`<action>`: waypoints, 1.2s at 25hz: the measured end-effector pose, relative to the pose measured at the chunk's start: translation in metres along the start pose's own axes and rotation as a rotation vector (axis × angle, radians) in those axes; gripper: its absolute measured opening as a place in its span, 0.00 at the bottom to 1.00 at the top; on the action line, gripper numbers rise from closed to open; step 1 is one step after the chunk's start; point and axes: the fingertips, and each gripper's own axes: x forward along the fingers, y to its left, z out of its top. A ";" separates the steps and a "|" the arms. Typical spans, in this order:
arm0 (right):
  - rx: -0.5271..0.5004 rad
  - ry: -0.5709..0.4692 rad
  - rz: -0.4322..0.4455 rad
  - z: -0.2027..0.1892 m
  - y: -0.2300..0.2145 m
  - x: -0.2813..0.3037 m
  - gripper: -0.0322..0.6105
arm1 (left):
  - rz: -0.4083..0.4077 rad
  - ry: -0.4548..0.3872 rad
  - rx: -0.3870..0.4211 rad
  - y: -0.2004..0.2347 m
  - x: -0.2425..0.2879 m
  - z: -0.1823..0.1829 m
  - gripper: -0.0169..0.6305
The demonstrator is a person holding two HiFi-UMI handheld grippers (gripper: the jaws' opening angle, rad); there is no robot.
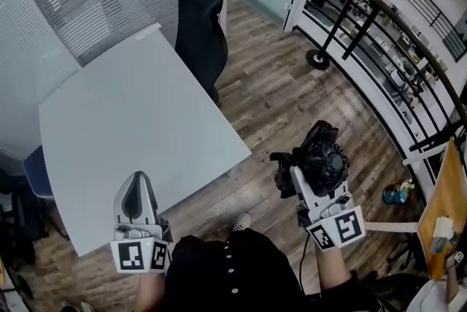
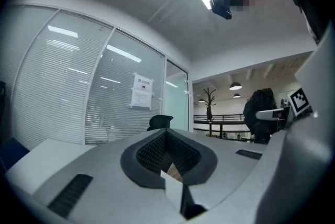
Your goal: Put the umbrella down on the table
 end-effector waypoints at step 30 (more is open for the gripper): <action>0.031 0.036 0.429 -0.014 0.054 0.145 0.46 | 0.436 -0.003 -0.005 0.071 -0.046 0.001 0.05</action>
